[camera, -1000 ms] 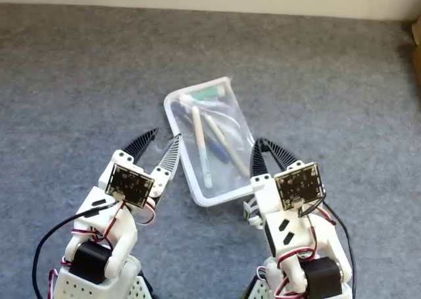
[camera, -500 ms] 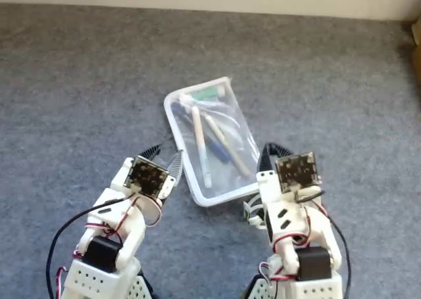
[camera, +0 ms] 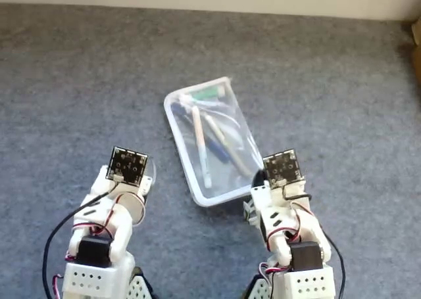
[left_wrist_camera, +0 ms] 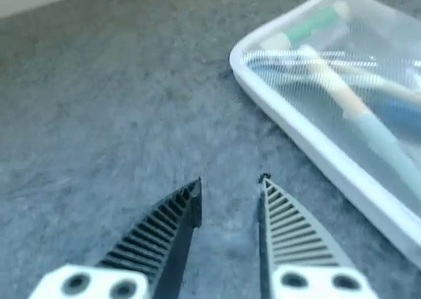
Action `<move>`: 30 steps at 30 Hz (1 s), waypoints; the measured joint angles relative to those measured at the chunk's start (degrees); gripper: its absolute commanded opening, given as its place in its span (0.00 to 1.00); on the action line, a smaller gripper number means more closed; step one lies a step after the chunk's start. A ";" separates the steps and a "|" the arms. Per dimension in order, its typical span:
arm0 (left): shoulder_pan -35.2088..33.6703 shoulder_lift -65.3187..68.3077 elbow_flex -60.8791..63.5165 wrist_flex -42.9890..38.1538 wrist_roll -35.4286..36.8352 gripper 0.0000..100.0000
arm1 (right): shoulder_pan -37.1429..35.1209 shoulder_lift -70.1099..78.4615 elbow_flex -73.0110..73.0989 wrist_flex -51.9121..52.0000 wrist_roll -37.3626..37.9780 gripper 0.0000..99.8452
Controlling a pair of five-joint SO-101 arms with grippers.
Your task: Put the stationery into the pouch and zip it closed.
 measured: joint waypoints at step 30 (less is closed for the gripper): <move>-0.53 -0.09 0.00 25.05 0.00 0.14 | 0.00 -0.70 0.00 19.60 -17.32 0.01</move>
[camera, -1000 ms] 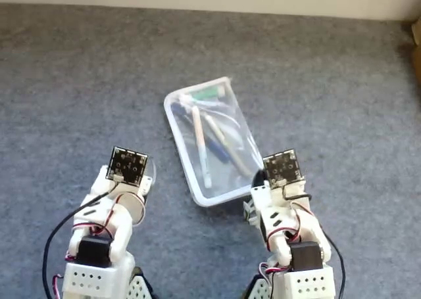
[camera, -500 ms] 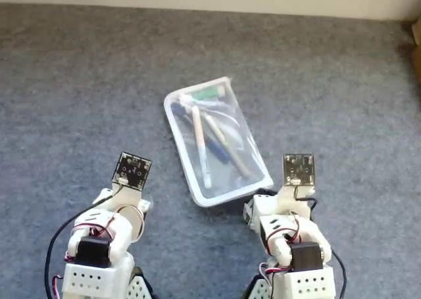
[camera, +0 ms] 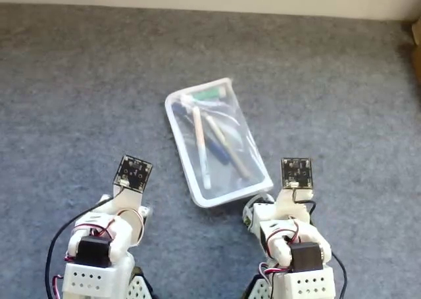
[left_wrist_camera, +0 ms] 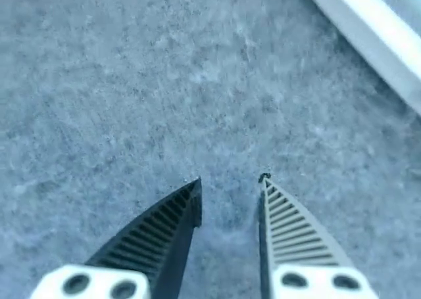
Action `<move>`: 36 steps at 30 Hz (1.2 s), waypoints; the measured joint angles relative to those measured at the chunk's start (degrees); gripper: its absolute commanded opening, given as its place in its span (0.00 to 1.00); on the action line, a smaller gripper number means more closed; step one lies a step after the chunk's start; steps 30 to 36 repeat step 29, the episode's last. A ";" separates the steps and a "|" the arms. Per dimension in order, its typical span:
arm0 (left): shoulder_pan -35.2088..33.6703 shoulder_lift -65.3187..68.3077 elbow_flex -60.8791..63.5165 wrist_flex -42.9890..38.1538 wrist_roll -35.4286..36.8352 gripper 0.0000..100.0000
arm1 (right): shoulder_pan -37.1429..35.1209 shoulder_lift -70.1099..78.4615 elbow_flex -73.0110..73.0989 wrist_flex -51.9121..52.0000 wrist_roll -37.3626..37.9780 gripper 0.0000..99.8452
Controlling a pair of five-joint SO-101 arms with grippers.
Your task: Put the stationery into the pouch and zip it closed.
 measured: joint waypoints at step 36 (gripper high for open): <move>0.00 0.00 0.00 0.62 0.00 0.14 | 0.00 0.00 0.00 0.00 0.00 0.01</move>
